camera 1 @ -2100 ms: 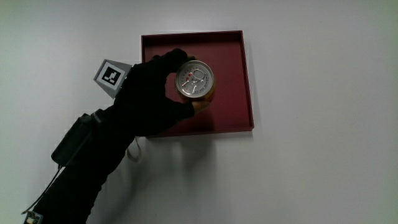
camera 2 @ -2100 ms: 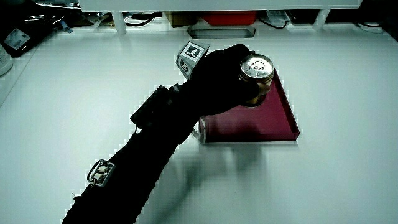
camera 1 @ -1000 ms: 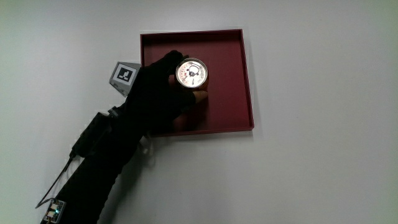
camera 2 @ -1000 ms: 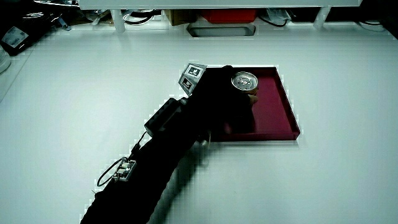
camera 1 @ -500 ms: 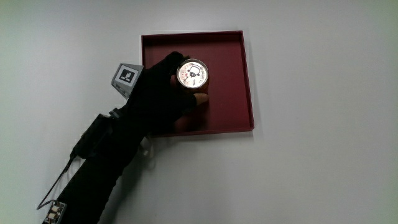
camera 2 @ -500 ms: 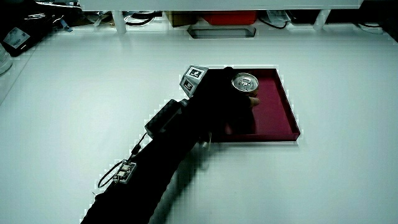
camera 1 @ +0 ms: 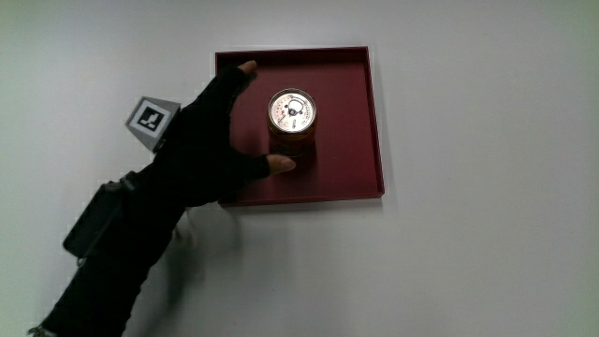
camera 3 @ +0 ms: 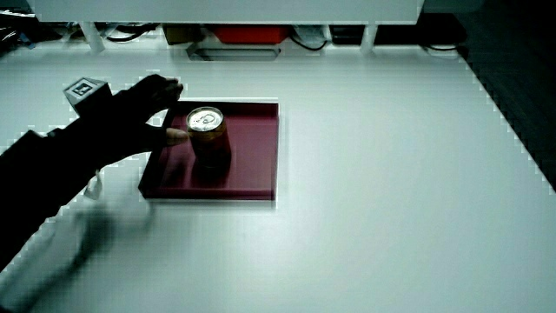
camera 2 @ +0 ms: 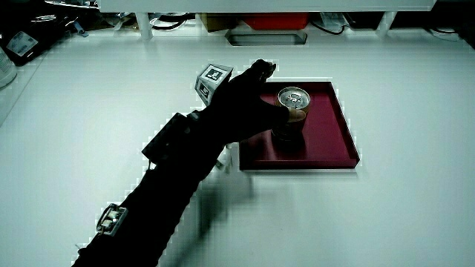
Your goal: Place red bull into plate
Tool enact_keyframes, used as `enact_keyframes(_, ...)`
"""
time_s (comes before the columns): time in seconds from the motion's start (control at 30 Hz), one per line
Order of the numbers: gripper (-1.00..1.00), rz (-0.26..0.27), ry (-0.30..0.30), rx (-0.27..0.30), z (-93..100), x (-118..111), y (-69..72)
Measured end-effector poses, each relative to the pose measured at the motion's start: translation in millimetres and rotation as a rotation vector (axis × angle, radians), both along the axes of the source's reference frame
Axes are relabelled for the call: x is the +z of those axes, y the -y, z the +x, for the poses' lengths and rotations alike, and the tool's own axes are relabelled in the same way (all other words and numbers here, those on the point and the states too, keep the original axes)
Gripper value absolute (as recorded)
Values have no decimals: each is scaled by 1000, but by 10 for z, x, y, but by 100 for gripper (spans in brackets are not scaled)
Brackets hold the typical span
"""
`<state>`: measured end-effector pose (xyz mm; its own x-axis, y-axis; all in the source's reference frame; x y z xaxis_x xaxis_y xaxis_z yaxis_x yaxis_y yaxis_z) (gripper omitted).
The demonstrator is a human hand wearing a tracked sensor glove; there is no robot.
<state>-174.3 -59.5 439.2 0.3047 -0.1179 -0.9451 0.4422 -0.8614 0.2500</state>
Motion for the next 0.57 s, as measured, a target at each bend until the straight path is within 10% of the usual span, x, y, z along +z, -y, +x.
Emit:
enact_keyframes(0.37,-100,-27,-40,5,-480,-370,-140)
enact_keyframes(0.4,-100,33,-63,7,-525,-376,-137)
enact_keyframes(0.57,-100,142,123,47,-775,-378,-156)
